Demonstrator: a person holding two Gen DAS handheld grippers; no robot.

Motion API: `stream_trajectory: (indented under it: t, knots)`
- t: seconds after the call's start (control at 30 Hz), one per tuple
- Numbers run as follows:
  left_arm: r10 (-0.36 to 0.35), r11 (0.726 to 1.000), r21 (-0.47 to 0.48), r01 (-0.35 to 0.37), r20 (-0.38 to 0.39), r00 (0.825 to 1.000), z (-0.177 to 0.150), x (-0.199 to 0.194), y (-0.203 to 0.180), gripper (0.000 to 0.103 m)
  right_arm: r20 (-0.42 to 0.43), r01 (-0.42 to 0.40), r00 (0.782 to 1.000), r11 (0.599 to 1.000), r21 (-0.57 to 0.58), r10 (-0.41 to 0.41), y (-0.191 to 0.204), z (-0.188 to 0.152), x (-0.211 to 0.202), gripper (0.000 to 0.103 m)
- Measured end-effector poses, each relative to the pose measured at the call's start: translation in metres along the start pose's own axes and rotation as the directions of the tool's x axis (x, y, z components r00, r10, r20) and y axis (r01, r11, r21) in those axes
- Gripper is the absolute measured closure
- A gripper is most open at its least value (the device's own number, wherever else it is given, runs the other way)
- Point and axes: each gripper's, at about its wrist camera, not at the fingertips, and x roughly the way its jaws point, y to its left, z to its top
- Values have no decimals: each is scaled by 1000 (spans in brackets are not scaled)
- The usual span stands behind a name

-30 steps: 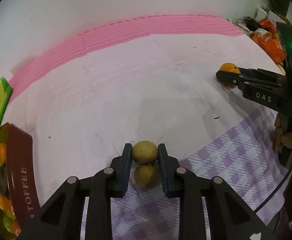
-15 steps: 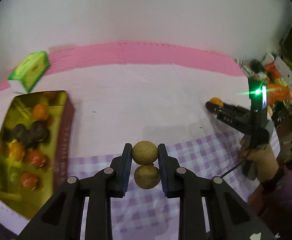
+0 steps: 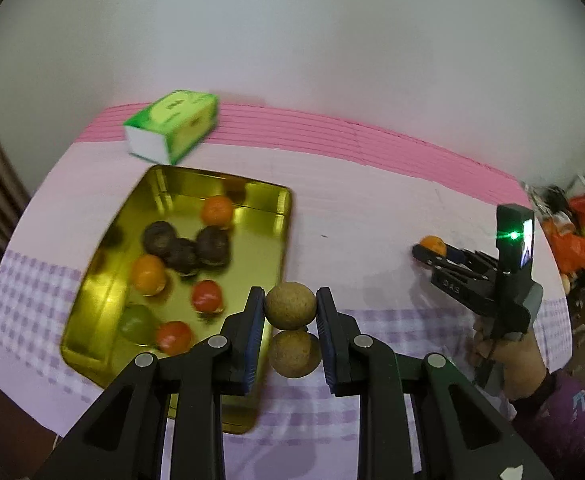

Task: Organize fruits
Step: 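Carry the two tan fruits into the gold tray and open the left gripper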

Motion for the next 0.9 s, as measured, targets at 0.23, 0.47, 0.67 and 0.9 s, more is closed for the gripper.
stream_trajectory:
  t: [0.23, 0.47, 0.67, 0.9]
  knots:
    - [46, 999, -22, -45, 12, 999, -2, 8, 26, 81, 4, 31, 1000, 999, -16, -31, 2, 0, 1, 62]
    - [71, 997, -8, -71, 23, 997, -7, 10, 31, 81, 2, 56, 998, 998, -33, -56, 4, 2, 1, 62]
    - [93, 996, 5, -93, 30, 995, -8, 11, 35, 81, 3, 67, 998, 997, -40, -67, 5, 2, 2, 62]
    - [104, 995, -1, -104, 28, 994, -7, 13, 41, 81, 3, 69, 998, 997, -43, -69, 5, 3, 3, 62]
